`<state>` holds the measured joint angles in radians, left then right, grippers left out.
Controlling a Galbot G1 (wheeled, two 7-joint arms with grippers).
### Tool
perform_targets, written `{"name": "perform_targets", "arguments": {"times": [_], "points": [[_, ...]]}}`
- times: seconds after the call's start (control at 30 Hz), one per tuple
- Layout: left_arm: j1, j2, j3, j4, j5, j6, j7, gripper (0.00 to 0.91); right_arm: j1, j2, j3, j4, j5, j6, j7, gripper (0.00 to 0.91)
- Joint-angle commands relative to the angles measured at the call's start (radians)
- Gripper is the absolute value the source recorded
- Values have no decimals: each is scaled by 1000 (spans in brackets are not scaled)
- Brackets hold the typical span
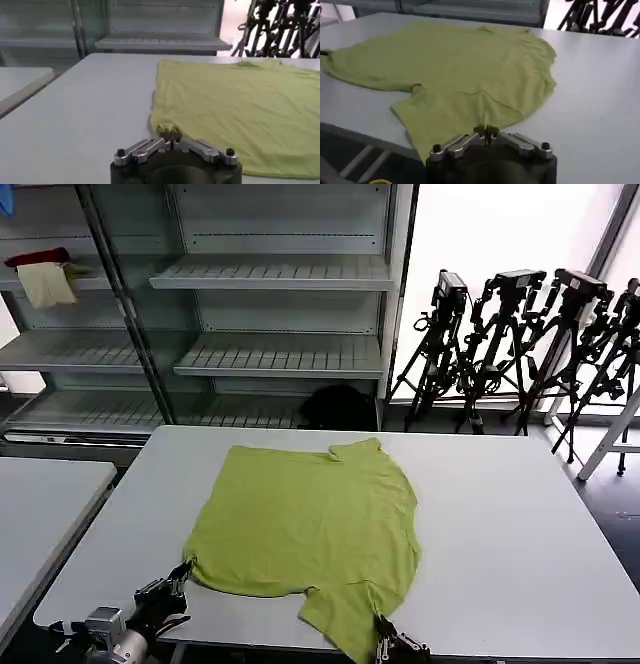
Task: Fold and organize the clothes.
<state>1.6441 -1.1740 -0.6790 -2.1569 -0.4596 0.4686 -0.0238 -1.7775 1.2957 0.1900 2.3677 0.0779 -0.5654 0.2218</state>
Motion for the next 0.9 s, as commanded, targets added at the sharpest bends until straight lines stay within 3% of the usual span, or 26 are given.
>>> {"name": "perform_targets", "arguments": {"times": [0.03, 0.17, 0.37, 0.9], "points": [[-7, -5, -3, 2, -19, -32, -2, 0, 12, 16, 31, 14, 44, 39, 0, 0], [-37, -15, -14, -6, -75, -41, -16, 0, 55, 25, 80, 59, 90, 66, -2, 0], [-109, -43, -19, 7, -135, -37, -43, 0, 130, 28, 118, 66, 113, 45, -9, 0], [-341, -95, 66, 145, -46, 8, -77, 0, 449, 60, 138, -130, 154, -13, -33, 0]]}}
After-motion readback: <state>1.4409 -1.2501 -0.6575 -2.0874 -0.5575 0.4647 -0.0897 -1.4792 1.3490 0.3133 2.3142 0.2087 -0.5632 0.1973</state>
